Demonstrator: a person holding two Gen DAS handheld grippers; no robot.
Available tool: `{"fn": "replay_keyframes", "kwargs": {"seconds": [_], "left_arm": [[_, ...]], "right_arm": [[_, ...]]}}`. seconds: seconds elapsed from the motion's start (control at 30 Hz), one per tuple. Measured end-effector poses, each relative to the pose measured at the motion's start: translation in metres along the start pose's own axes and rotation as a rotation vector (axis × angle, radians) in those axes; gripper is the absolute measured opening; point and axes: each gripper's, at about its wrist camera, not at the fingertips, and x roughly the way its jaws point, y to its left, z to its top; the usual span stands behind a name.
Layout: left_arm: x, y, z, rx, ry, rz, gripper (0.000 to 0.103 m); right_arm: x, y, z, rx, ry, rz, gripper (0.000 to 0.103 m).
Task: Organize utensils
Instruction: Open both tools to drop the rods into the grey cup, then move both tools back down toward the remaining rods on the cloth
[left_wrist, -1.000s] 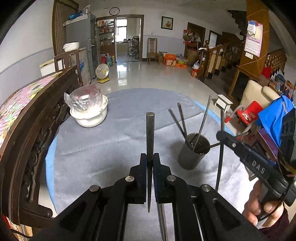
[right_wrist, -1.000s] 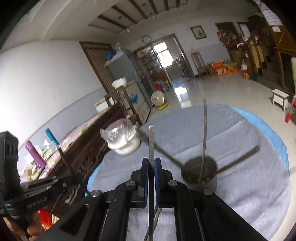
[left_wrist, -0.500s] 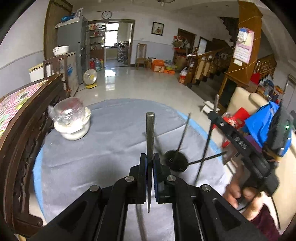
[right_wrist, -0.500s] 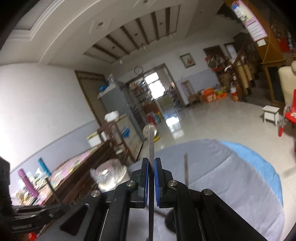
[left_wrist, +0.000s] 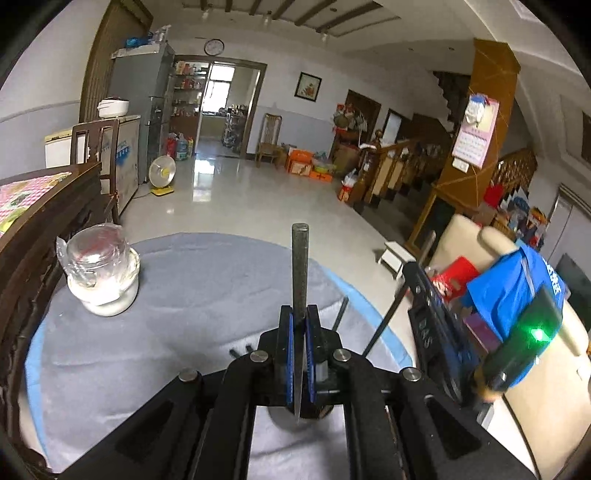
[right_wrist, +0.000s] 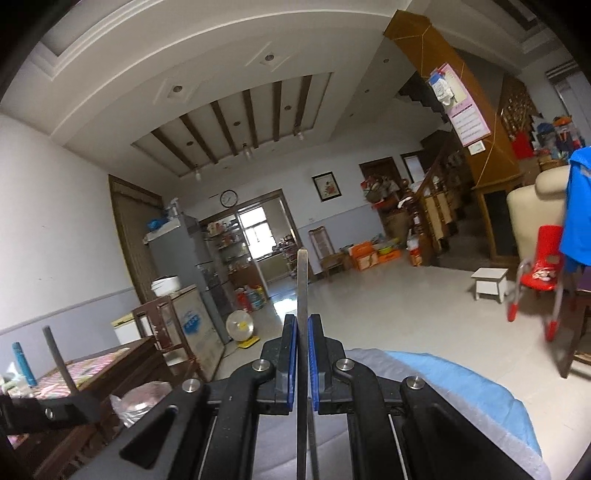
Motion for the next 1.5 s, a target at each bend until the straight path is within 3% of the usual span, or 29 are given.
{"fn": "replay_keyframes", "kwargs": {"seconds": [0.27,0.47,0.67,0.77,0.8,0.87,0.9,0.97,1.03,1.07,1.1,1.13,1.17,1.23,1.5], "left_arm": [[0.031,-0.008,-0.01,-0.005,-0.029,0.018,0.006],[0.049,-0.01,-0.027,-0.006,0.027,0.032,0.006],[0.044,-0.007,-0.036,0.009,0.074,0.041,0.006],[0.034,-0.006,-0.039,0.042,0.066,0.041,0.007],[0.028,-0.007,-0.043,0.064,0.069,0.047,0.008],[0.02,-0.004,-0.049,0.081,0.075,0.059,0.02],[0.014,0.0,-0.053,0.084,0.072,0.069,0.025],[0.0,0.008,-0.062,0.083,0.065,0.091,0.05],[-0.014,0.017,-0.072,0.079,0.058,0.129,0.052],[-0.02,0.021,-0.079,0.08,0.062,0.149,0.053],[-0.027,0.026,-0.087,0.082,0.076,0.175,0.055],[-0.031,0.031,-0.094,0.083,0.093,0.196,0.06],[-0.034,0.035,-0.1,0.081,0.11,0.22,0.061],[-0.039,0.043,-0.112,0.074,0.141,0.252,0.061],[-0.043,0.072,-0.172,0.01,0.306,0.348,0.062]], "right_arm": [[0.01,0.007,-0.013,-0.048,0.005,-0.036,0.006],[0.014,0.004,-0.024,-0.068,0.04,-0.04,0.007],[0.011,0.002,-0.034,-0.094,0.096,-0.025,0.007],[0.007,-0.004,-0.036,-0.086,0.164,0.001,0.008],[0.006,-0.005,-0.037,-0.085,0.181,0.005,0.008],[0.003,-0.008,-0.04,-0.087,0.239,0.016,0.009],[0.001,-0.01,-0.042,-0.086,0.269,0.016,0.01],[-0.006,-0.013,-0.045,-0.081,0.3,0.02,0.014],[-0.017,-0.02,-0.044,-0.068,0.307,0.017,0.019],[-0.023,-0.024,-0.043,-0.053,0.311,0.023,0.03],[-0.027,-0.027,-0.042,-0.038,0.314,0.029,0.052],[-0.036,-0.031,-0.04,-0.012,0.308,0.042,0.064],[-0.045,-0.034,-0.039,0.012,0.284,0.053,0.07],[-0.065,-0.038,-0.035,0.025,0.25,0.063,0.07],[-0.127,-0.017,-0.047,-0.078,0.272,0.161,0.064]]}}
